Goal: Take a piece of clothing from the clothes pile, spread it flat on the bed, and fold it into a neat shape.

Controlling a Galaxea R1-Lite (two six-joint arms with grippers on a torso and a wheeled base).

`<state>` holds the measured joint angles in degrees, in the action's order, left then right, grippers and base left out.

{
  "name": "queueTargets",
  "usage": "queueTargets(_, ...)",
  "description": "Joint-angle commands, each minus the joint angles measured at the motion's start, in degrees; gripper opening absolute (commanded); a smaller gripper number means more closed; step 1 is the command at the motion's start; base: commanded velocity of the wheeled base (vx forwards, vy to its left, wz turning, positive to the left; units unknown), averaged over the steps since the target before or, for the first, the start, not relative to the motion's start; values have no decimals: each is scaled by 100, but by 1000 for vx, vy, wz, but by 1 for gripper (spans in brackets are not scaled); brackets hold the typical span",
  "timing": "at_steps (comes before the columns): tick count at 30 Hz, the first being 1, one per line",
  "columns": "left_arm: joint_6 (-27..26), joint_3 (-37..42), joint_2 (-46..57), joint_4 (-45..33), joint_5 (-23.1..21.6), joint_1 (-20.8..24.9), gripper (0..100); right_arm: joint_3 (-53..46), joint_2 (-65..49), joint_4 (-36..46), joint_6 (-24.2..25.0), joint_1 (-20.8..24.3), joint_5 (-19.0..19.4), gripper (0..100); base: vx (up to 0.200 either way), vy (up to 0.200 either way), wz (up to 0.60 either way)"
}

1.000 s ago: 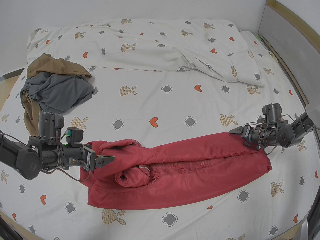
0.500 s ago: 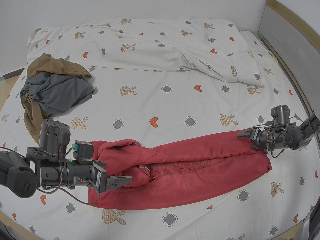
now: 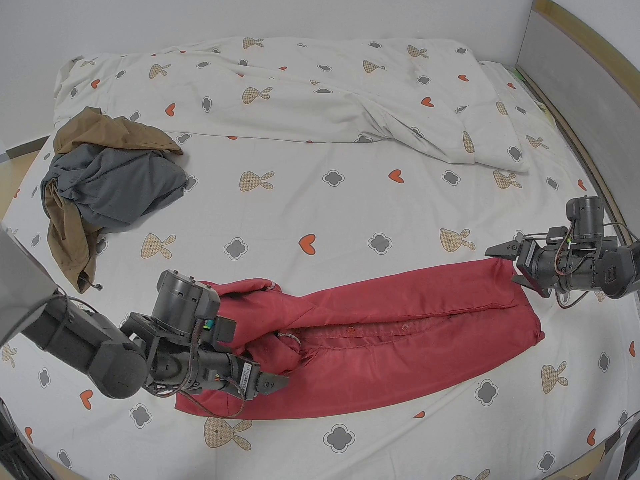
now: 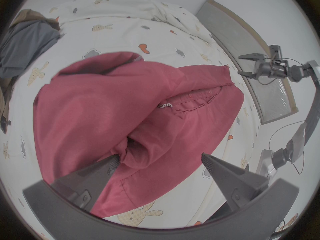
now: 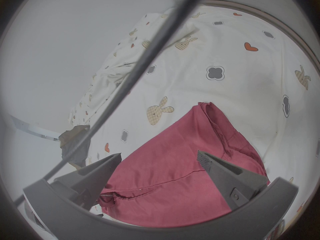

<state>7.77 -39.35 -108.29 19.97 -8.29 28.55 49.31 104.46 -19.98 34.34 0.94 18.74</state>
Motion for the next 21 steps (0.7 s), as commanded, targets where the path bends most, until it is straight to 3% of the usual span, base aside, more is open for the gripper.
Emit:
queueTargets(1,67,-99,-395,42,47,72,100,-88,-418,-6,11,3,34,100,0,0,0)
queueTargets(8,67,-99,-298,200,451,37,100,-97,-435,-6,11,3,34,100,0,0,0)
queueTargets(19,67,-90,-201,200,486,37,100,-141,-435,-6,2,-6,113,100,0,0,0)
queueTargets(20,67,-90,-201,200,486,37,0,-141,-435,-6,2,-6,113,100,0,0,0)
queueTargets(21,67,-90,-237,244,486,37,0,-141,-435,-6,2,3,121,100,0,0,0)
